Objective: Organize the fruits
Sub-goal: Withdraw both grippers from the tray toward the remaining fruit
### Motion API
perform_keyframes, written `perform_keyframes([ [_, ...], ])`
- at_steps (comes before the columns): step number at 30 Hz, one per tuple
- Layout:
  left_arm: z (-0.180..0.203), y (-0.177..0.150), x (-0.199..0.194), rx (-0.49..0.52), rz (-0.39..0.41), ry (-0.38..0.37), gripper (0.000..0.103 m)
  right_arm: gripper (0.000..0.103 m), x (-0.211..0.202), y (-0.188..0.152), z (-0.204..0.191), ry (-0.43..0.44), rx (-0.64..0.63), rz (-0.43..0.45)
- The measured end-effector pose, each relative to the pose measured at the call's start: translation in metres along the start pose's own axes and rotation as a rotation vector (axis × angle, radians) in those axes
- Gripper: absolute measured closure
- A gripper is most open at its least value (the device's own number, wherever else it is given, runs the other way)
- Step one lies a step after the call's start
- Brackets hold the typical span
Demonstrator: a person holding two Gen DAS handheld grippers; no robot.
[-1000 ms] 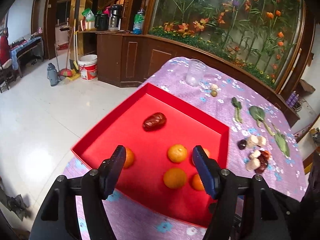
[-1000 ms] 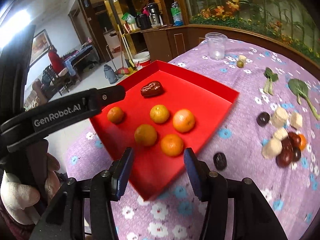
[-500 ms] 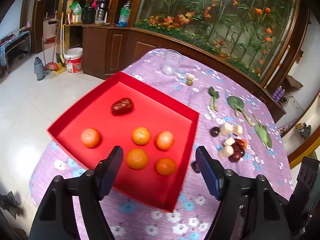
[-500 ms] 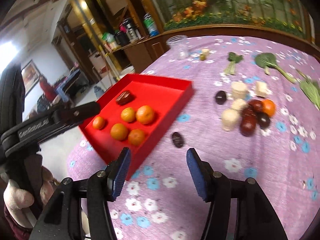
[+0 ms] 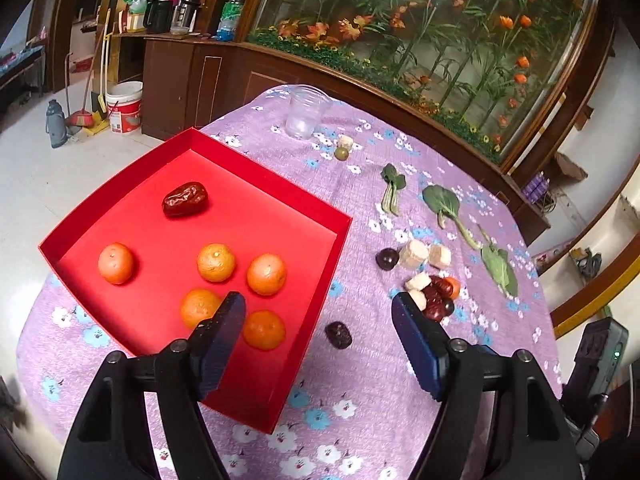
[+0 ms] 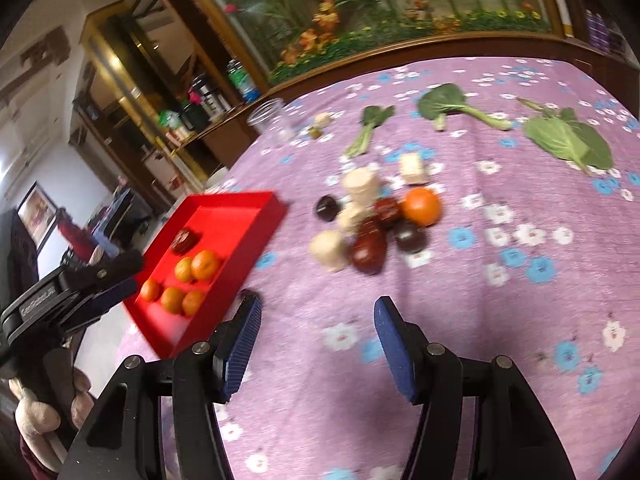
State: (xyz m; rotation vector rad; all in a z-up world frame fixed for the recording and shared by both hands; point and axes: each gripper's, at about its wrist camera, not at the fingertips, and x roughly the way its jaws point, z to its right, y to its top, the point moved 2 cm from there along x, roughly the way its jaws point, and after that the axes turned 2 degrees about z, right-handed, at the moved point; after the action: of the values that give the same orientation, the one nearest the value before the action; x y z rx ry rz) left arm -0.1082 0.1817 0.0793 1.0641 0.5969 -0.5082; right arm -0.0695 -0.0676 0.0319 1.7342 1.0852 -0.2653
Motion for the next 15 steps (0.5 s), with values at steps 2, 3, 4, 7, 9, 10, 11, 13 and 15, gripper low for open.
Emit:
perform_keyframes([
  [2, -0.002, 0.002, 0.004, -0.013, -0.002, -0.003, 0.028, 0.039, -0.002, 0.007, 0.012, -0.023, 0.014, 0.012],
  [3, -0.003, 0.002, 0.006, -0.016, -0.006, 0.0, 0.028, 0.039, -0.004, 0.012, 0.019, -0.038, 0.017, 0.019],
  [4, -0.004, 0.003, 0.009, -0.018, -0.011, 0.0, 0.028, 0.039, -0.006, 0.016, 0.025, -0.054, 0.018, 0.026],
  [7, -0.004, 0.004, 0.015, -0.01, -0.02, -0.002, 0.028, 0.039, -0.013, 0.031, 0.041, -0.098, 0.019, 0.049],
  [9, -0.002, 0.003, 0.019, 0.006, -0.024, -0.005, 0.028, 0.039, -0.016, 0.042, 0.052, -0.132, 0.015, 0.06],
  [10, 0.001, 0.003, 0.024, 0.019, -0.032, -0.009, 0.028, 0.039, -0.016, 0.046, 0.056, -0.141, 0.015, 0.06],
  [11, 0.004, 0.002, 0.028, 0.028, -0.043, -0.015, 0.028, 0.039, -0.014, 0.05, 0.061, -0.148, 0.017, 0.057],
  [13, 0.01, 0.0, 0.037, 0.046, -0.064, -0.028, 0.028, 0.039, -0.008, 0.055, 0.068, -0.152, 0.02, 0.043],
  [15, 0.022, -0.003, 0.047, 0.083, -0.086, -0.043, 0.028, 0.039, 0.0, 0.057, 0.071, -0.151, 0.019, 0.031],
])
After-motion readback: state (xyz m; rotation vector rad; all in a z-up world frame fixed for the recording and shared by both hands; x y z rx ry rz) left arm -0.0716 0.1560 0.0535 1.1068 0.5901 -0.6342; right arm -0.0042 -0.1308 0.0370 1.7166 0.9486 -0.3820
